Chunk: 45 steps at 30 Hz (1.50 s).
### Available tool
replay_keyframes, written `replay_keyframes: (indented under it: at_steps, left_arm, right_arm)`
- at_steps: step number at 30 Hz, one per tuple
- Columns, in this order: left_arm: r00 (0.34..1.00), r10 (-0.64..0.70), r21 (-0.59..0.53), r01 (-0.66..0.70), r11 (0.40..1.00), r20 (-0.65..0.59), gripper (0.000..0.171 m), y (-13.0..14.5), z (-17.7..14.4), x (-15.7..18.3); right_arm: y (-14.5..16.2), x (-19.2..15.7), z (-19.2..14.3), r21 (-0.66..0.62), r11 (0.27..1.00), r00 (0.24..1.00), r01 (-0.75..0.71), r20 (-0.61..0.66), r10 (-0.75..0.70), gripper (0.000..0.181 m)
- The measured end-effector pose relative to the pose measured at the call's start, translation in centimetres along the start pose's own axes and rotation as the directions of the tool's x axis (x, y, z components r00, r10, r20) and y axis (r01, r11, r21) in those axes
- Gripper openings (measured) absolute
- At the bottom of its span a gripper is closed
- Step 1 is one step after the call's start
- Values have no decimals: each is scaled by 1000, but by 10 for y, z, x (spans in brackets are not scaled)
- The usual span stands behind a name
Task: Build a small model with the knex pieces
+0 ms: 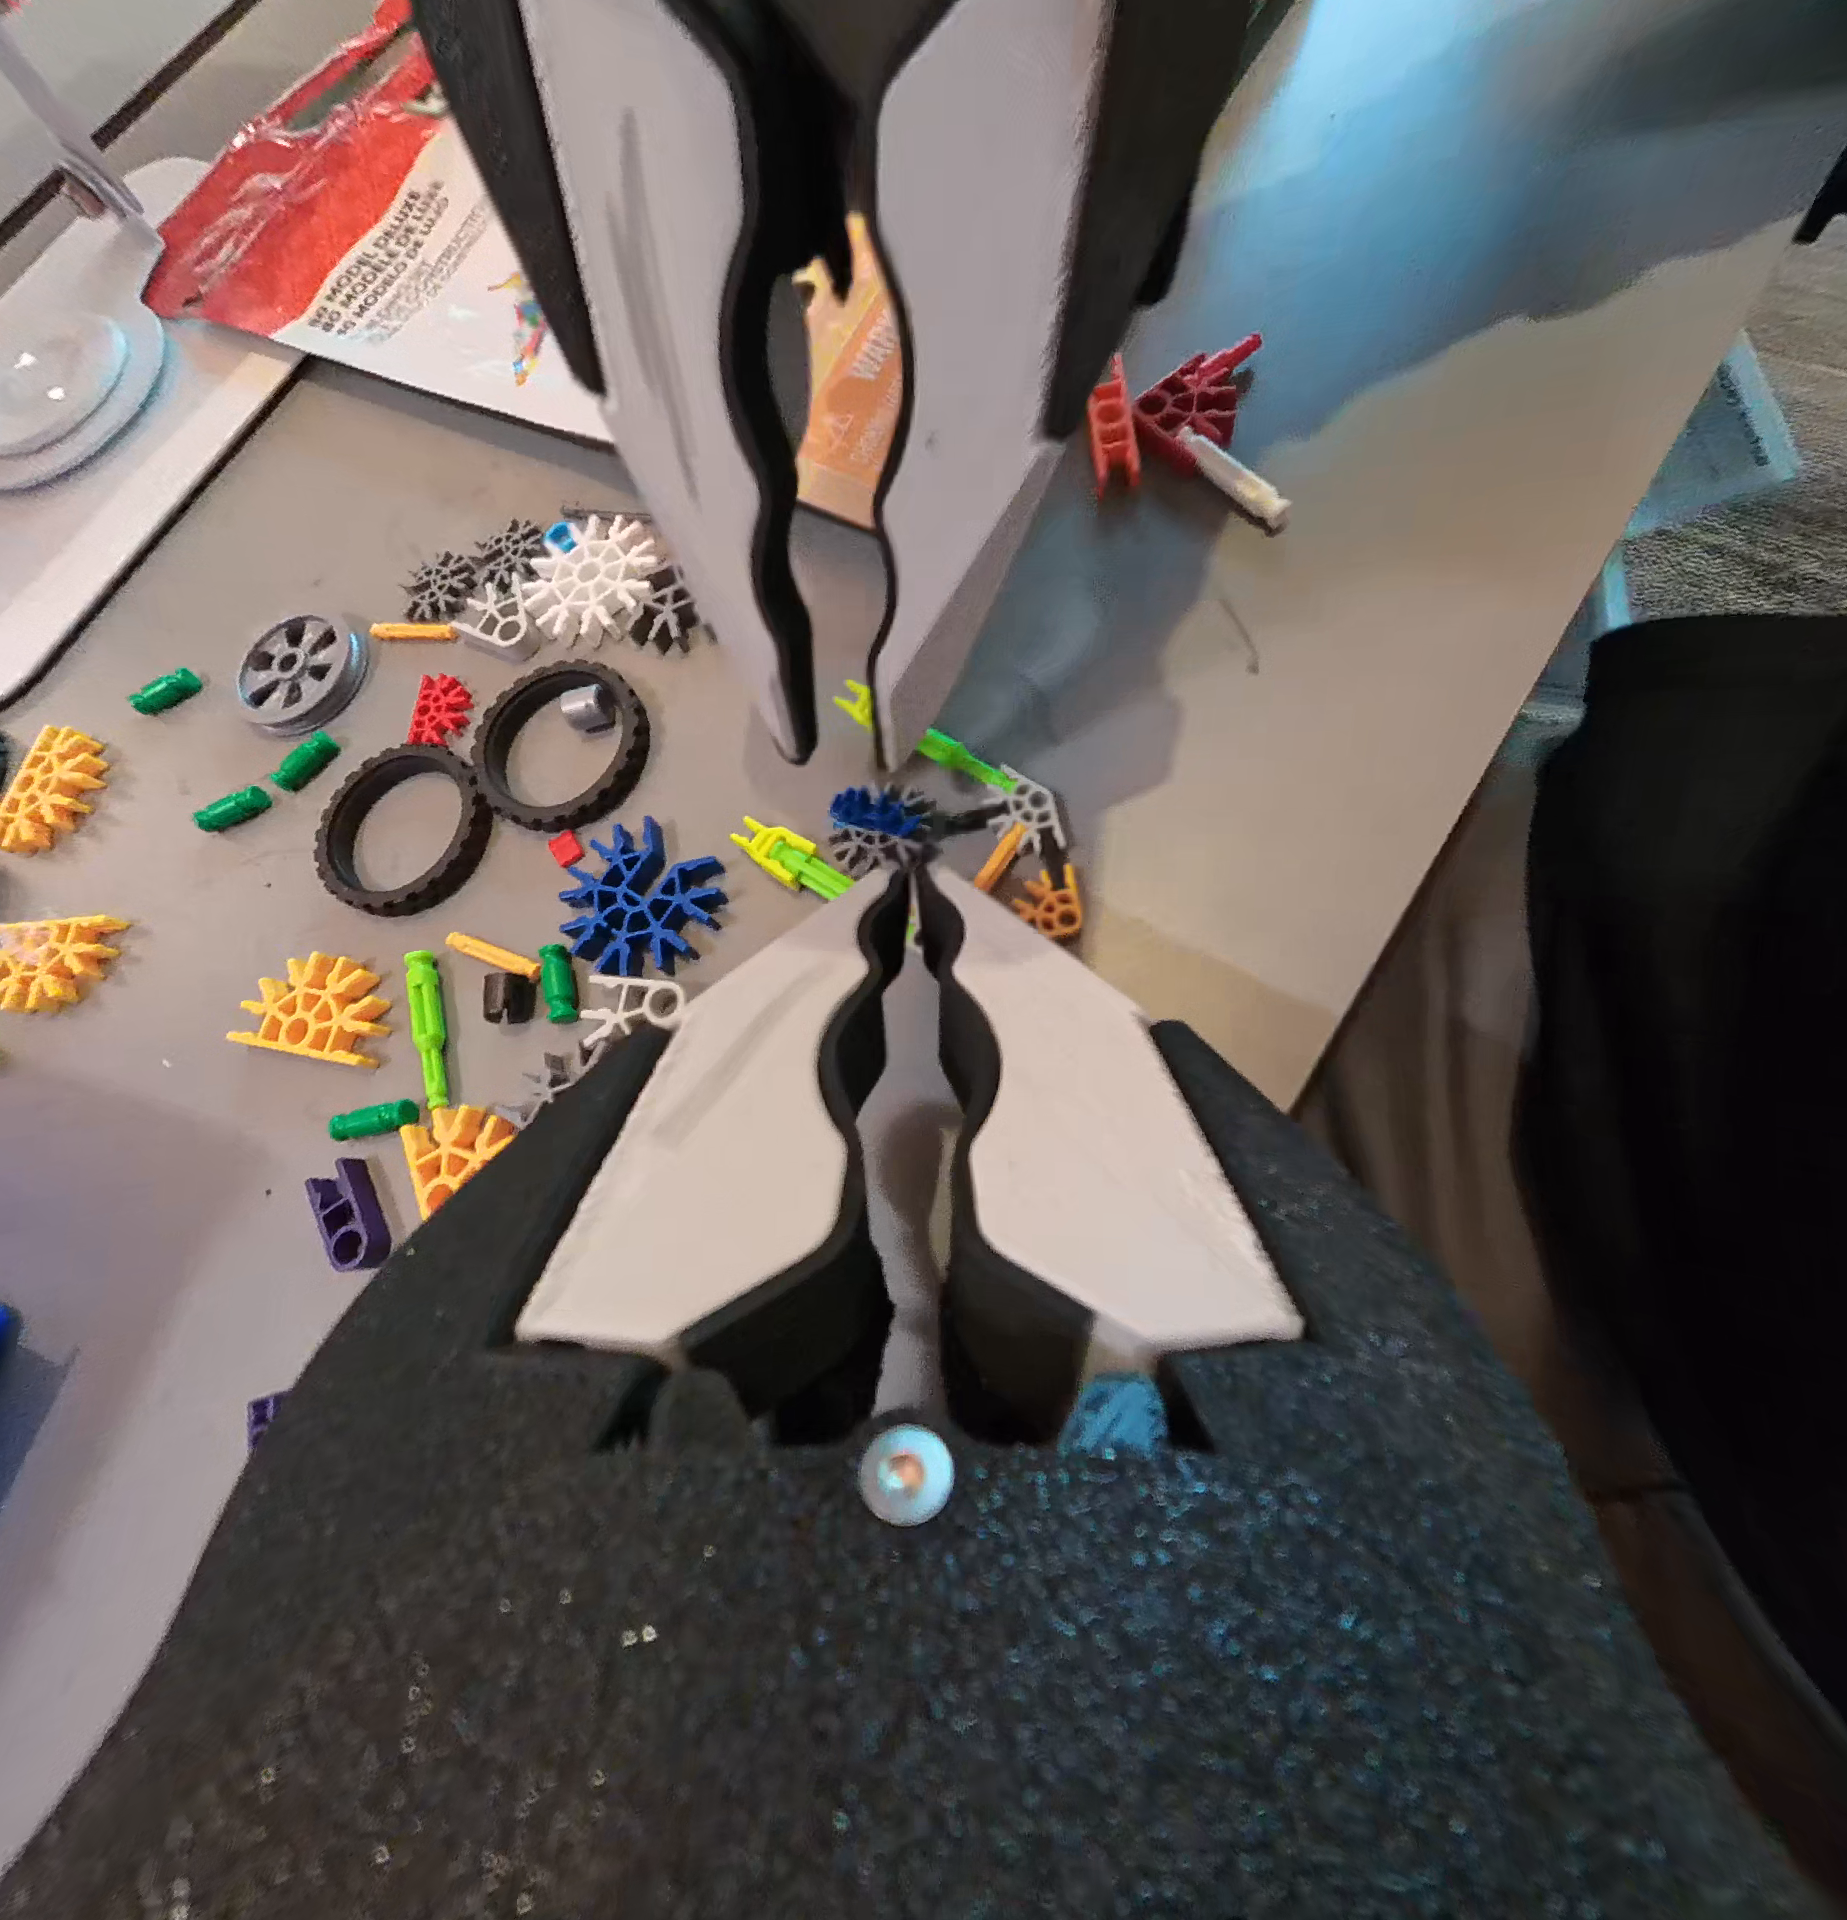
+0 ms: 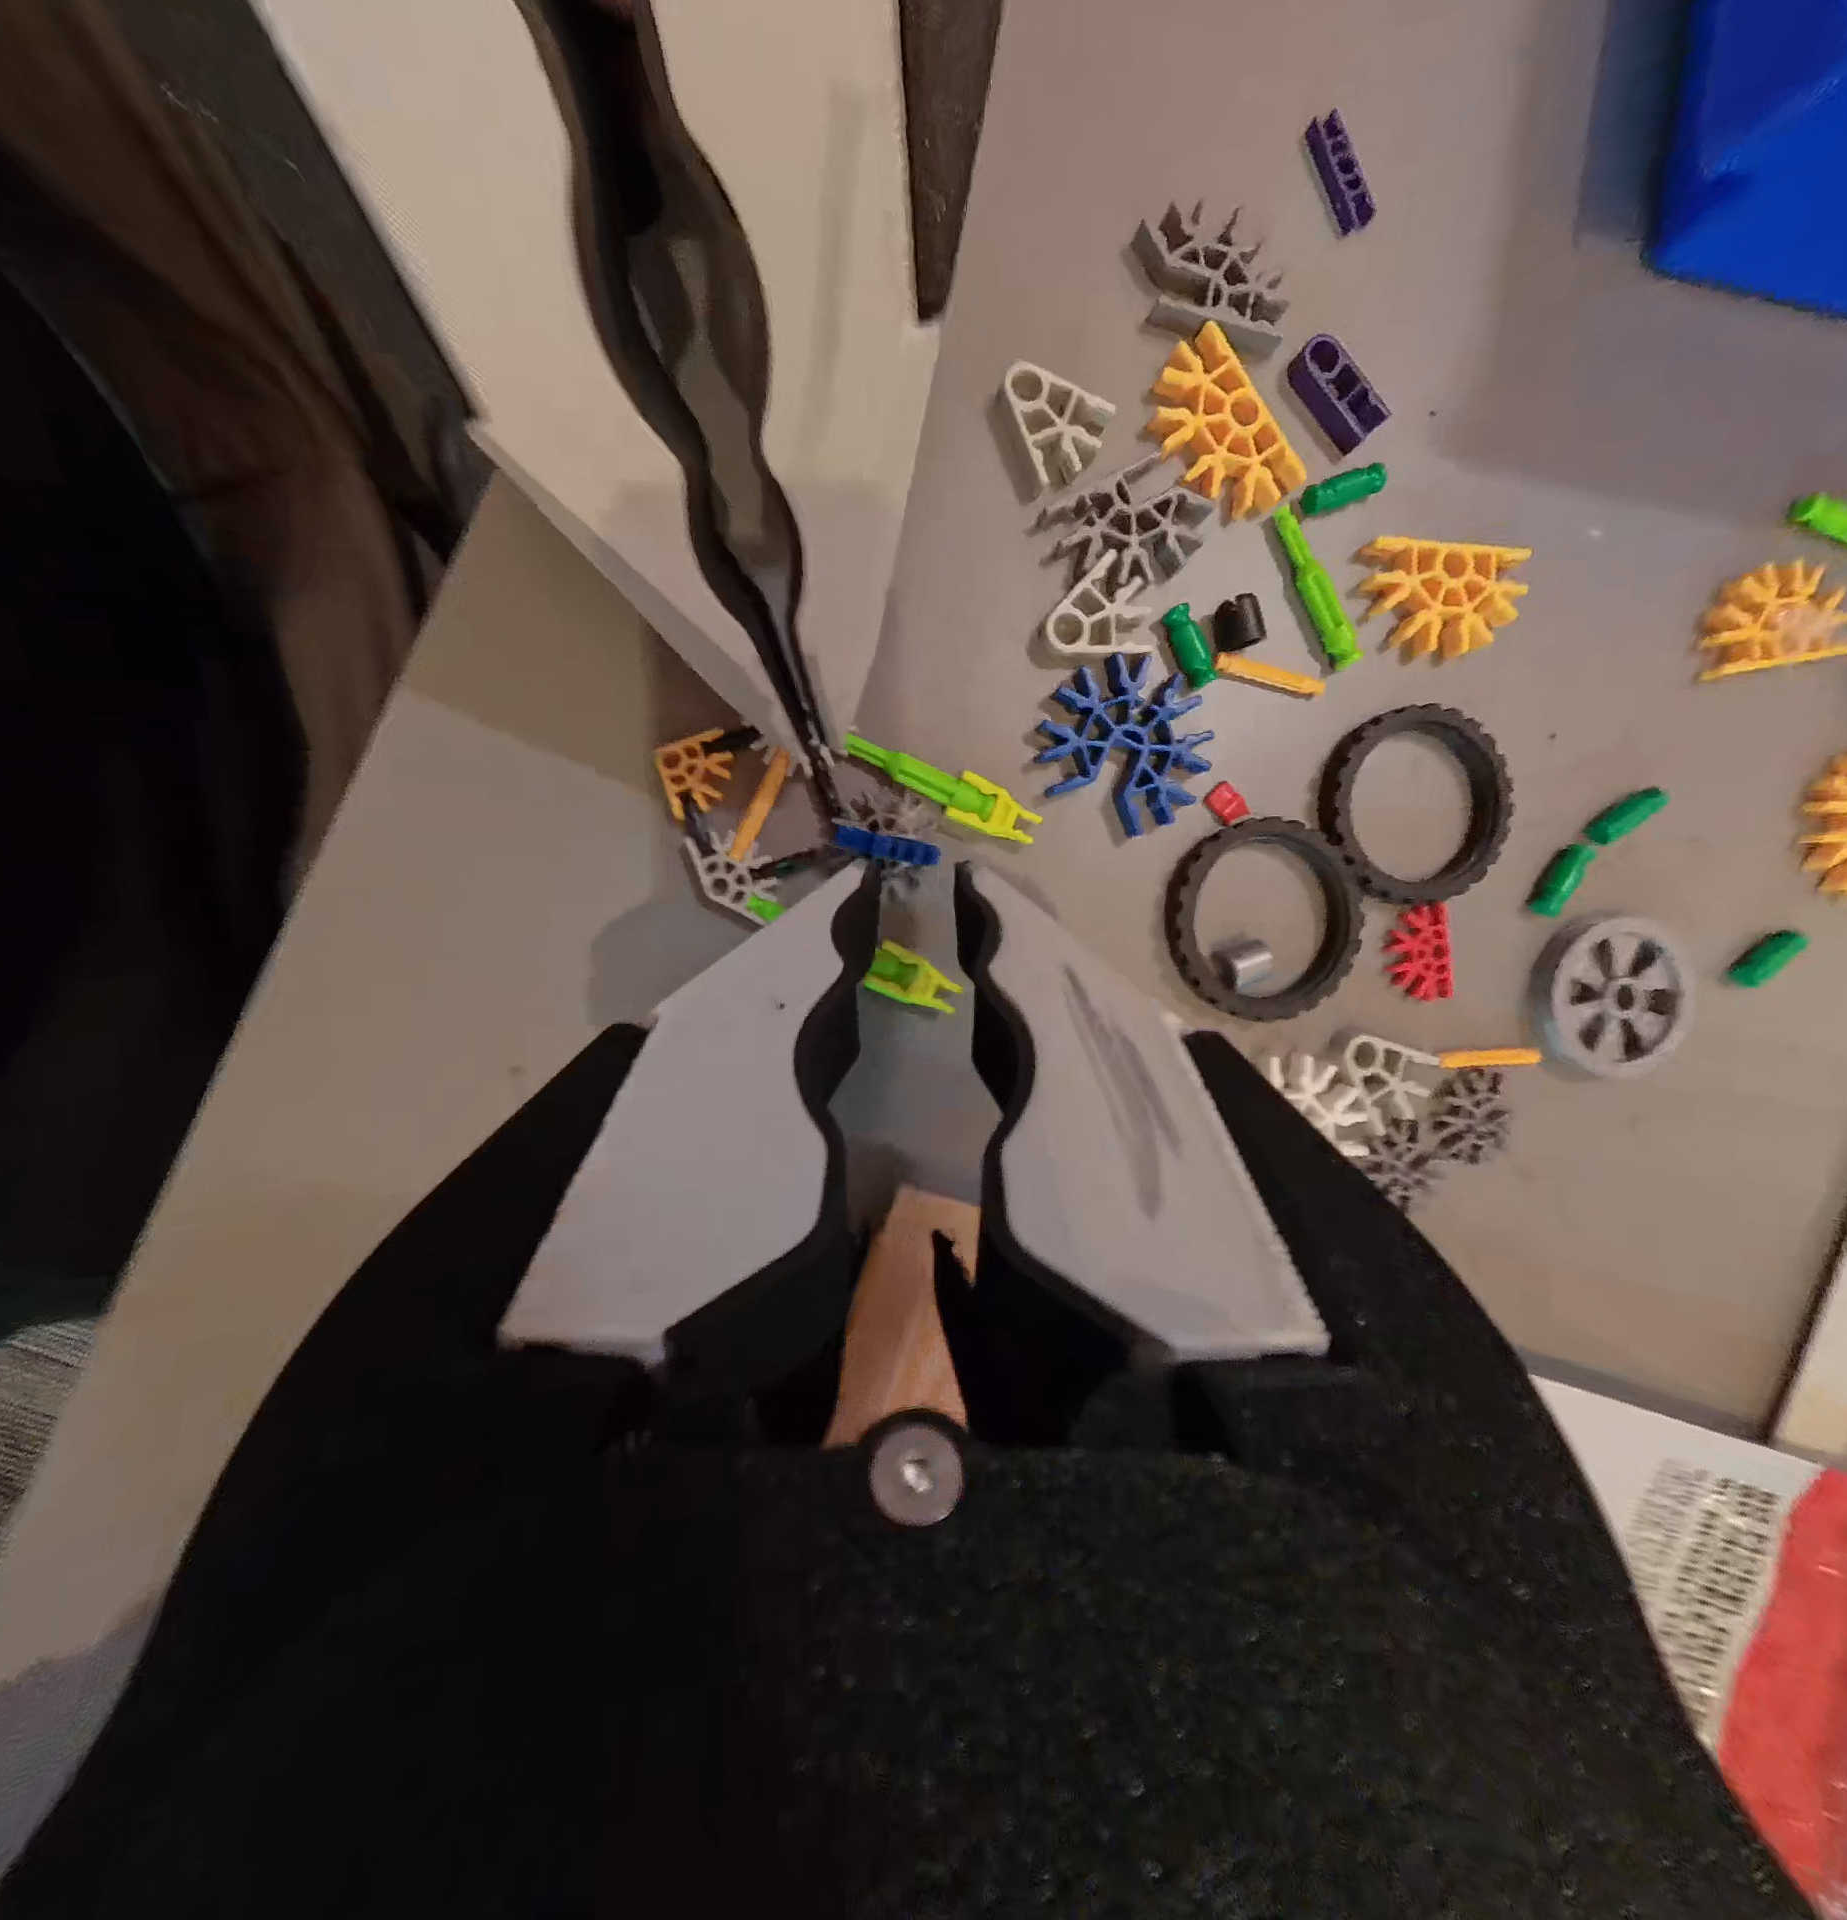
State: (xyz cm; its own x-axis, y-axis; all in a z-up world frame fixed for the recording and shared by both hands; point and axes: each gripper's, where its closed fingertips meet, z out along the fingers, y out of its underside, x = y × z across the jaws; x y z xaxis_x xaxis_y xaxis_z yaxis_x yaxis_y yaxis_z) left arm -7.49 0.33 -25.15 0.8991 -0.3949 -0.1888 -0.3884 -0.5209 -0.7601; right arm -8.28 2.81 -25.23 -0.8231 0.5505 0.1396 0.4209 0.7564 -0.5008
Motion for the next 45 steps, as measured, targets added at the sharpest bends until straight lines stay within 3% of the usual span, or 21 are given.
replay_keyframes:
  at_steps: [5, 12, 18, 26, 33, 45]
  left_arm:
    - [999, 45, -35, -45, 998, 24, 2, 1, -1, 8]
    - [995, 82, -88, -77, 993, 59, 0, 13, 5, 2]
    - [990, 112, -95, -104, 990, 82, 0, 15, 5, -7]
    - [986, 143, -89, -135, 987, 85, 0, 18, 4, -15]
    - [987, 139, -81, -132, 988, 82, 0, 17, 5, -15]
    - [990, 103, -44, -99, 994, 96, 2, 13, -6, -14]
  right_arm:
    - [-1, -5, 8, -7, 990, 989, 143, 50, -142, 12]
    - [-4, -9, 11, -10, 972, 967, 236, 103, -234, 9]
    - [0, -8, 7, -47, 975, 969, 217, 129, -209, 4]
    - [-4, -12, 7, -25, 965, 956, 262, 141, -256, 13]
    - [1, -15, 11, -41, 962, 950, 270, 174, -259, 3]
    - [-10, -21, 7, 24, 969, 949, 244, 198, -244, 2]
